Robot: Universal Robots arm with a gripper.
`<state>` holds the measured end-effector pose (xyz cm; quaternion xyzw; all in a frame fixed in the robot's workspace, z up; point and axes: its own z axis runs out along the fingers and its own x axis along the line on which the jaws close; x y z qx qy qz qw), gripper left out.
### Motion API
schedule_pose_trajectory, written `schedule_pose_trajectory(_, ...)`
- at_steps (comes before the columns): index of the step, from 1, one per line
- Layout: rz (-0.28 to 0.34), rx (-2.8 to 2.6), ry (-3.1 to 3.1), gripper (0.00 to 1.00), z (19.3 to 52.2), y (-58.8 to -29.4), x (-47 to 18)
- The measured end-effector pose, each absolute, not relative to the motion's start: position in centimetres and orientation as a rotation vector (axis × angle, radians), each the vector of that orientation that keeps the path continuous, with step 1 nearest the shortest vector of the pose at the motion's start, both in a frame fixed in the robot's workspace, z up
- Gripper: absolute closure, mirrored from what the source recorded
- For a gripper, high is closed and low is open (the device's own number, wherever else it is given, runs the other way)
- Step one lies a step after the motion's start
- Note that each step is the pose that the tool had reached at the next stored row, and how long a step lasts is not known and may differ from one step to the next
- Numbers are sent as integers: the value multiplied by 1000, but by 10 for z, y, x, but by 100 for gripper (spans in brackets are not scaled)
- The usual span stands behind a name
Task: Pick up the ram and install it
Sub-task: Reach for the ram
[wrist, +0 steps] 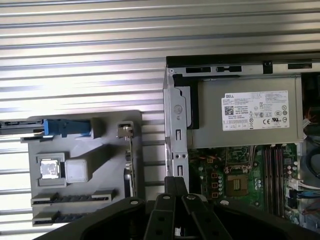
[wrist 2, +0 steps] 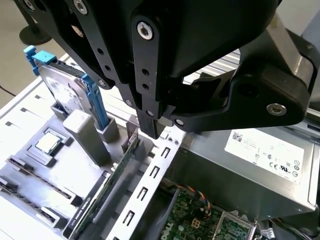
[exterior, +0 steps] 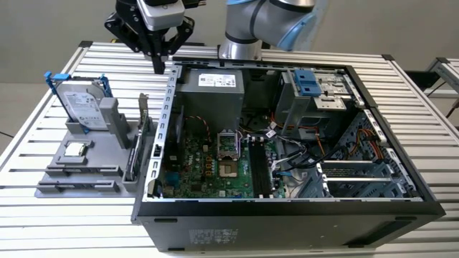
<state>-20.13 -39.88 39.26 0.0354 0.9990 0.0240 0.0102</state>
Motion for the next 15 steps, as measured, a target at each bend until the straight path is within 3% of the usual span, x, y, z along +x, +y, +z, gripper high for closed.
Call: schedule_pose_trajectory(15,75,110,3118,100,393,-399,-212)
